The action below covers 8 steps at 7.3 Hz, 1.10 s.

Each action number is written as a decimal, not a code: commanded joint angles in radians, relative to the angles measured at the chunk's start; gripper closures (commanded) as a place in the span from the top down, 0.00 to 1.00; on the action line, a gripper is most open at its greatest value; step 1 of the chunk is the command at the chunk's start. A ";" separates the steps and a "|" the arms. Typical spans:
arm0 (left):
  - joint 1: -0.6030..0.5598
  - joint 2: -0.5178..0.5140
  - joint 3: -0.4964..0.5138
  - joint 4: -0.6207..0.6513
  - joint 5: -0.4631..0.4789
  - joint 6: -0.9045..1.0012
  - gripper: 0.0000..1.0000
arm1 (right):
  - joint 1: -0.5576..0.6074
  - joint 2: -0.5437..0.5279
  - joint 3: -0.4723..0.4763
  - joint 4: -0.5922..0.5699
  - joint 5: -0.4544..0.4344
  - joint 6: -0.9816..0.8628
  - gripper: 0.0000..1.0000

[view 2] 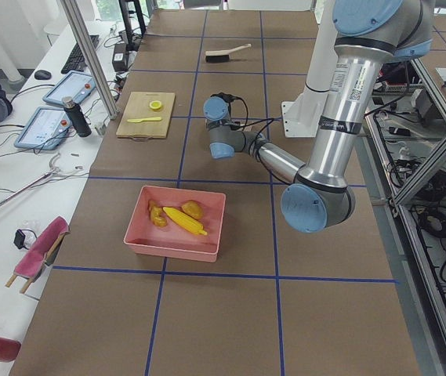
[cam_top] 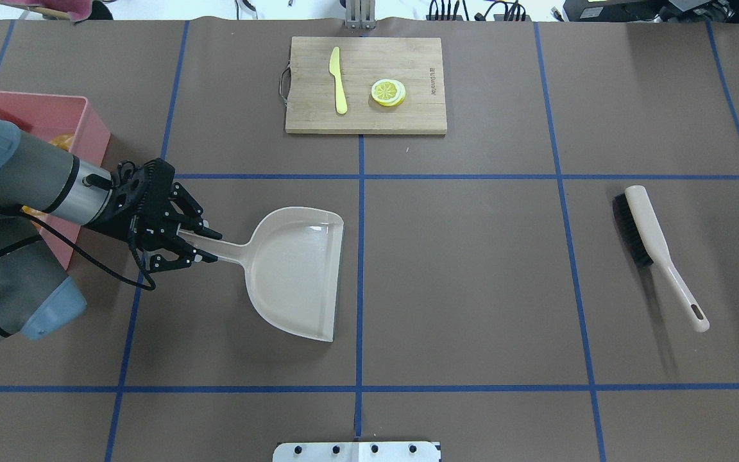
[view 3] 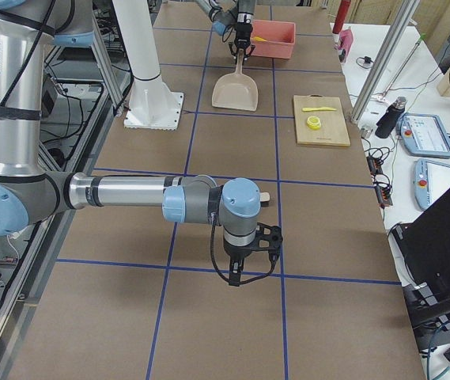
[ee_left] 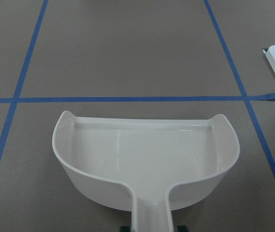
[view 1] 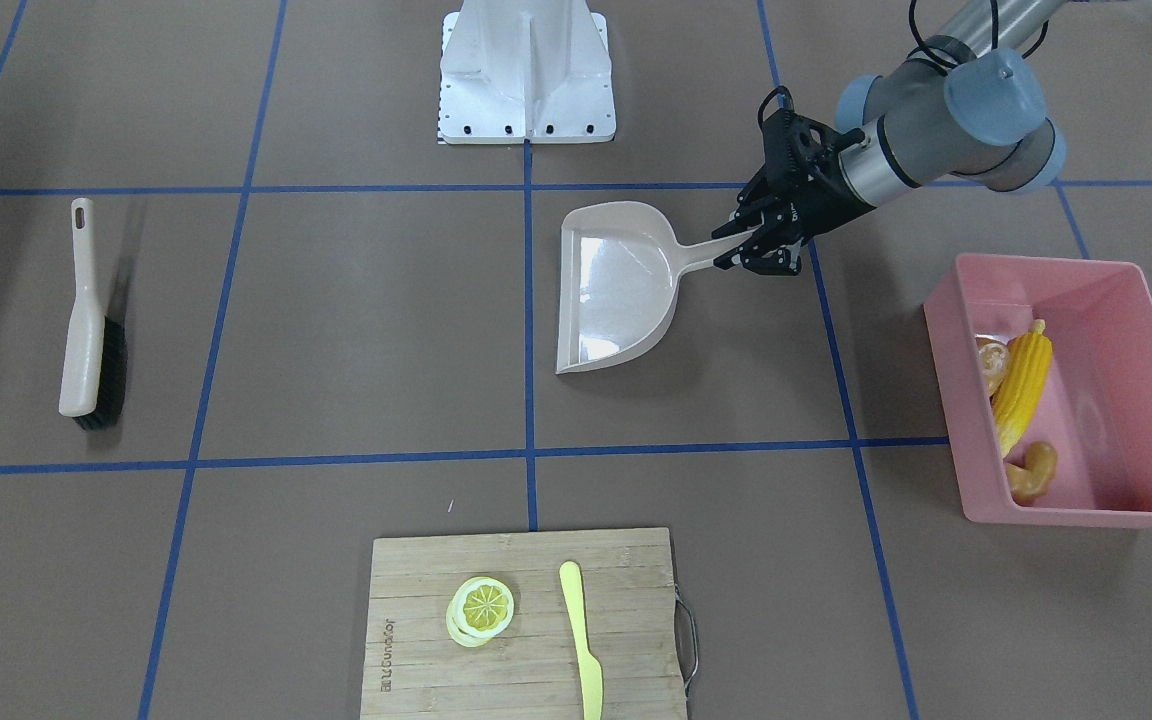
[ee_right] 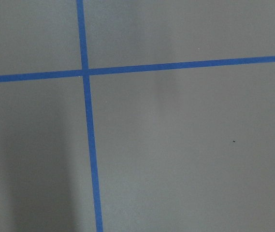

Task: Sweep and dump trash into bin
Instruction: 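Lower the dustpan onto the table and open the left gripper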

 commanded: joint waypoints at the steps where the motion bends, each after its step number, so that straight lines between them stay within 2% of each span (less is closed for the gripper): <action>1: 0.000 -0.015 0.023 -0.002 -0.003 0.004 0.08 | 0.000 0.000 0.000 0.000 0.000 0.000 1.00; 2: 0.000 -0.022 0.036 -0.002 -0.003 0.002 0.16 | 0.000 0.000 0.000 0.000 0.000 0.000 1.00; 3: -0.002 -0.024 0.036 -0.002 -0.003 0.002 0.31 | 0.000 0.000 0.000 0.000 0.000 0.000 1.00; 4: -0.008 -0.022 0.037 -0.001 -0.001 0.002 0.99 | 0.000 0.000 0.000 0.002 0.000 0.000 1.00; 7: -0.068 -0.004 0.031 0.007 0.012 -0.007 0.99 | 0.005 0.000 0.000 0.000 0.002 0.002 1.00; 8: -0.086 0.040 0.023 0.007 0.089 -0.046 1.00 | 0.005 0.000 0.000 -0.002 0.003 0.005 1.00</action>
